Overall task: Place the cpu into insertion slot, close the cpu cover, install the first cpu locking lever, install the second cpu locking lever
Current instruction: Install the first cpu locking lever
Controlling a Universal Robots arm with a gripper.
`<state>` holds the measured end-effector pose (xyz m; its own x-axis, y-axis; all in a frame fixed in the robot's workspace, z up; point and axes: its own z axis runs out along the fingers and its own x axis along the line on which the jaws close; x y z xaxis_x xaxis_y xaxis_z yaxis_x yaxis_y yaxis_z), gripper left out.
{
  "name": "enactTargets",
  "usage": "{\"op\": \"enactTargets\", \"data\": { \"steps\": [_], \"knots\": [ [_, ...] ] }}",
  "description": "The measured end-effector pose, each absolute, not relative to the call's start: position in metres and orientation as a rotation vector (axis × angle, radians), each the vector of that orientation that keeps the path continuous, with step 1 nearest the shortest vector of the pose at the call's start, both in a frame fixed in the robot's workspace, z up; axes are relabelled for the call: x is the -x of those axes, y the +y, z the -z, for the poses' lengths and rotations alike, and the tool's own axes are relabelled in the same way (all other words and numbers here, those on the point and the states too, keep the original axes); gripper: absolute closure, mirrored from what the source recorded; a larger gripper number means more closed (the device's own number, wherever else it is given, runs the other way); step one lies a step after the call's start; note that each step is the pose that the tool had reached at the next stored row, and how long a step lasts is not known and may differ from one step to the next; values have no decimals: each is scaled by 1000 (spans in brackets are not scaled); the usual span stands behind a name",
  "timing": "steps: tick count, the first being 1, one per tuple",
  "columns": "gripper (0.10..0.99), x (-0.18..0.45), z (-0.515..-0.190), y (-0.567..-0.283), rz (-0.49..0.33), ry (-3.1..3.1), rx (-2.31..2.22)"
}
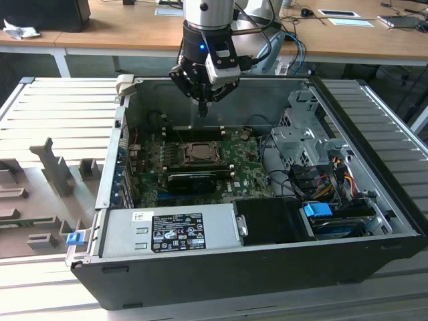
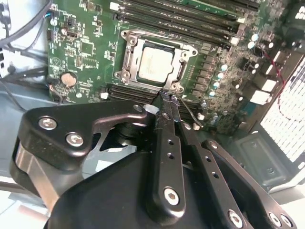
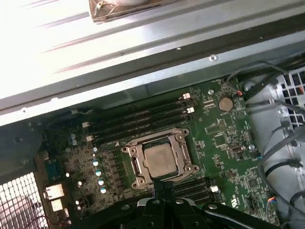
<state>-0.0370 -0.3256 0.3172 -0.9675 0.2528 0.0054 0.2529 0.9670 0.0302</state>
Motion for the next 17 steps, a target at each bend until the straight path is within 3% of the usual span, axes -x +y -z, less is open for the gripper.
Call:
{"op": "enactTargets", "data": {
  "steps": [17],
  "knots": [
    [980,37,-317,-326,48,-3136,7]
  ]
}}
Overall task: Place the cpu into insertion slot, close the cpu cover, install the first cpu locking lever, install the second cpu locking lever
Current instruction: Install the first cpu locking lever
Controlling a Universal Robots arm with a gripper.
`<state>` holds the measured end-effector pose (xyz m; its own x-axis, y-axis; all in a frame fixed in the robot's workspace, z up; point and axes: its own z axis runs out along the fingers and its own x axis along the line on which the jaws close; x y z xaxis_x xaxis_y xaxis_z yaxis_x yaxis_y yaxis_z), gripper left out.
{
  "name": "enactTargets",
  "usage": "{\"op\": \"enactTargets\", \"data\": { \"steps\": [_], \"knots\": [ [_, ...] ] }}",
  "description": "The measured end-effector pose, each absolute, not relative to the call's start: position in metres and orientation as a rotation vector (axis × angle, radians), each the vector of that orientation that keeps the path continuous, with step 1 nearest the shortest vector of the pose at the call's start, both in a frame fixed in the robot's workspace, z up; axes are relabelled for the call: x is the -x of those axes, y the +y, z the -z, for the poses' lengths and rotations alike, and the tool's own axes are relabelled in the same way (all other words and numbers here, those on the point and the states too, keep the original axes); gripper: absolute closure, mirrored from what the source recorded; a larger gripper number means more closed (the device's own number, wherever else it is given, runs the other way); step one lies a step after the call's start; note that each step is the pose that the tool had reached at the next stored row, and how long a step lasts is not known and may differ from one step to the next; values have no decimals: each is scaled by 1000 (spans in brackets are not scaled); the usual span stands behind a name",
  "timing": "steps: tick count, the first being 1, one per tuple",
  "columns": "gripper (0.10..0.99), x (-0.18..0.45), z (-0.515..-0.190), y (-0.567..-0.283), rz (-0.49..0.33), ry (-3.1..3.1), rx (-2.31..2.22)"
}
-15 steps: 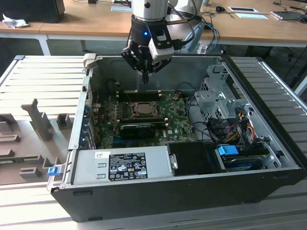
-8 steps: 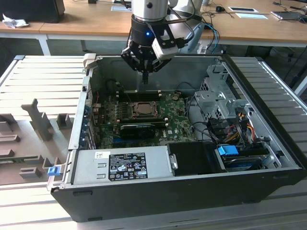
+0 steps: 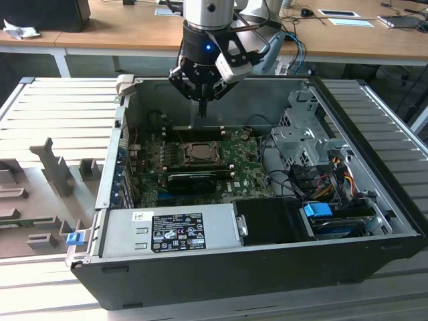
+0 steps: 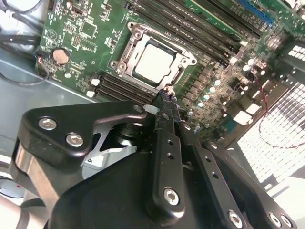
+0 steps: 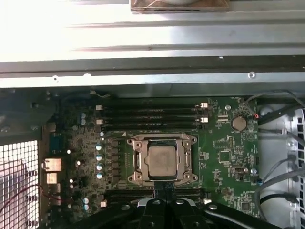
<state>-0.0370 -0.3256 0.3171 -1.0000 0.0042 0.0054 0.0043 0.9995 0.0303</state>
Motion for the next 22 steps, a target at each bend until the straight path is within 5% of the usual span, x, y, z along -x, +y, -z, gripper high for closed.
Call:
{"op": "enactTargets", "data": {
  "steps": [22],
  "knots": [
    [980,54,-294,-326,47,-3133,-133]
  ]
}}
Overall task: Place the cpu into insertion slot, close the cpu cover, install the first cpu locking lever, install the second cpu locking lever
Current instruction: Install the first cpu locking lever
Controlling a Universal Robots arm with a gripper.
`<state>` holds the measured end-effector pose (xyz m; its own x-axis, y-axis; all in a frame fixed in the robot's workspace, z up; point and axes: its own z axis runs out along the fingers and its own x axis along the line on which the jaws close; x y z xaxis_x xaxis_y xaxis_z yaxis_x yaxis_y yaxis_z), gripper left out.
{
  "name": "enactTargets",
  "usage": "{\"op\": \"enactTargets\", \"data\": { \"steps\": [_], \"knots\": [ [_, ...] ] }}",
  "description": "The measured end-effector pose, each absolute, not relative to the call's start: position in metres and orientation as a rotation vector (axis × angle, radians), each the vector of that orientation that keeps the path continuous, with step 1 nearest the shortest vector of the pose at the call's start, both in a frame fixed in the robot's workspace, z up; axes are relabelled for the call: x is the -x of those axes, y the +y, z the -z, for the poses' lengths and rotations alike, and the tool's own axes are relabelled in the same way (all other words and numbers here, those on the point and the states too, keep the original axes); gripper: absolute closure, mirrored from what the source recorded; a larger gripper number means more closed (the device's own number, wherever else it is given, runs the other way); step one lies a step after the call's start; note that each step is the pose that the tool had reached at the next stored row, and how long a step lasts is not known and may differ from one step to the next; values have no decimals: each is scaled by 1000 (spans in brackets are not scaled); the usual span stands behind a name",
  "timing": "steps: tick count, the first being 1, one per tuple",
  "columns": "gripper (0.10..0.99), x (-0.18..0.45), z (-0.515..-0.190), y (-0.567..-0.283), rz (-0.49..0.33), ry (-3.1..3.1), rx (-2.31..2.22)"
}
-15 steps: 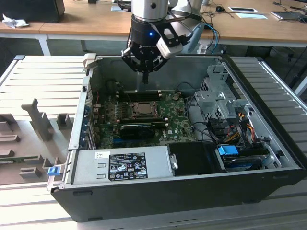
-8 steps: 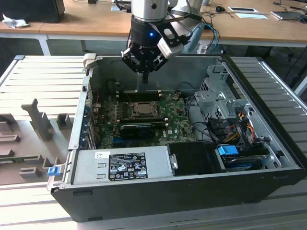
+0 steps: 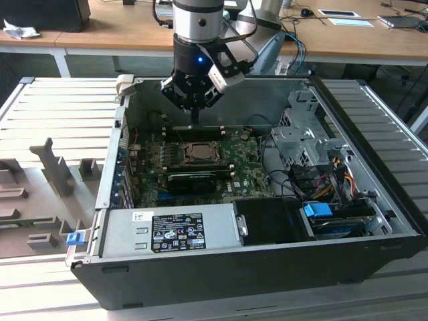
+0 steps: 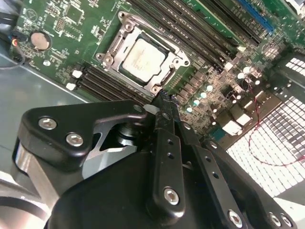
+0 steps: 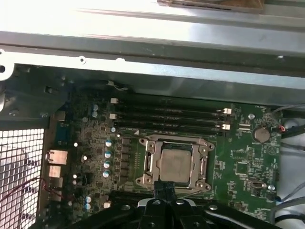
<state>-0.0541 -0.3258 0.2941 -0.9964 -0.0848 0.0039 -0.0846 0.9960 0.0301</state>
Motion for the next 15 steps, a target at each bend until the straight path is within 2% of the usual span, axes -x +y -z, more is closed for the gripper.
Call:
{"op": "enactTargets", "data": {
  "steps": [15],
  "knots": [
    [980,90,-265,-326,47,-3134,-130]
  ]
}}
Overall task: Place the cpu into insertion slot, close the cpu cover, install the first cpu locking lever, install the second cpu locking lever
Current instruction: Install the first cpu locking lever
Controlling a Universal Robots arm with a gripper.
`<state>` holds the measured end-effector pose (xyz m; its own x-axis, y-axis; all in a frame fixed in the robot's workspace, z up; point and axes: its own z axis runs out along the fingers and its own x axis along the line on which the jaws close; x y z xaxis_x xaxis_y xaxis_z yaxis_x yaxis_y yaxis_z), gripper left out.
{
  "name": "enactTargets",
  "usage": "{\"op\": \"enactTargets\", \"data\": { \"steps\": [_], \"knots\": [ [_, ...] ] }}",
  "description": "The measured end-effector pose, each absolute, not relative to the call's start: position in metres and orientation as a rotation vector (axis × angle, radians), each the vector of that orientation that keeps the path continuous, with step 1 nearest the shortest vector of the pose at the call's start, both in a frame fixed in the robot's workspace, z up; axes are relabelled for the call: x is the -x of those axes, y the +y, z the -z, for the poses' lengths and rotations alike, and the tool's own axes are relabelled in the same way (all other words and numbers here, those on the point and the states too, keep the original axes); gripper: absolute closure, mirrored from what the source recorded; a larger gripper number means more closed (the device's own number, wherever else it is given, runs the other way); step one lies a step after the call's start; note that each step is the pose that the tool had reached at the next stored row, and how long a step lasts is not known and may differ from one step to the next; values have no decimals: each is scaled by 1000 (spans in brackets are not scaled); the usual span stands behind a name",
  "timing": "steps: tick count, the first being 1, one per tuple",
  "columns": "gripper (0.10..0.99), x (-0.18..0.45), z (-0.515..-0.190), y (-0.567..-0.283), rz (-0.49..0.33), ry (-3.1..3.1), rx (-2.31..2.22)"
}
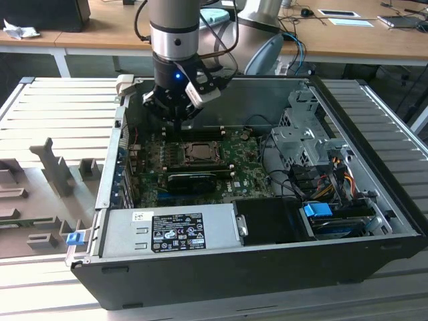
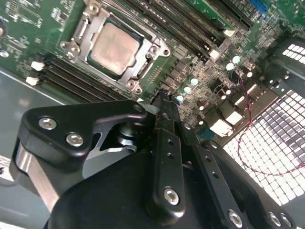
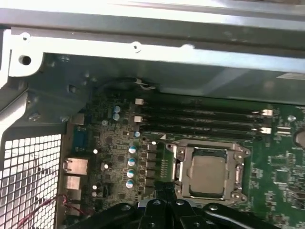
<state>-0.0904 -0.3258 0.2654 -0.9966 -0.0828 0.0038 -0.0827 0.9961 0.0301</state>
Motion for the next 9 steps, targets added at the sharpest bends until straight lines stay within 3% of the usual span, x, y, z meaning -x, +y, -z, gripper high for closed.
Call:
{"op": "enactTargets", "data": {
  "steps": [9],
  "knots": [
    [980,105,-256,-322,55,-3134,-130]
  ]
}}
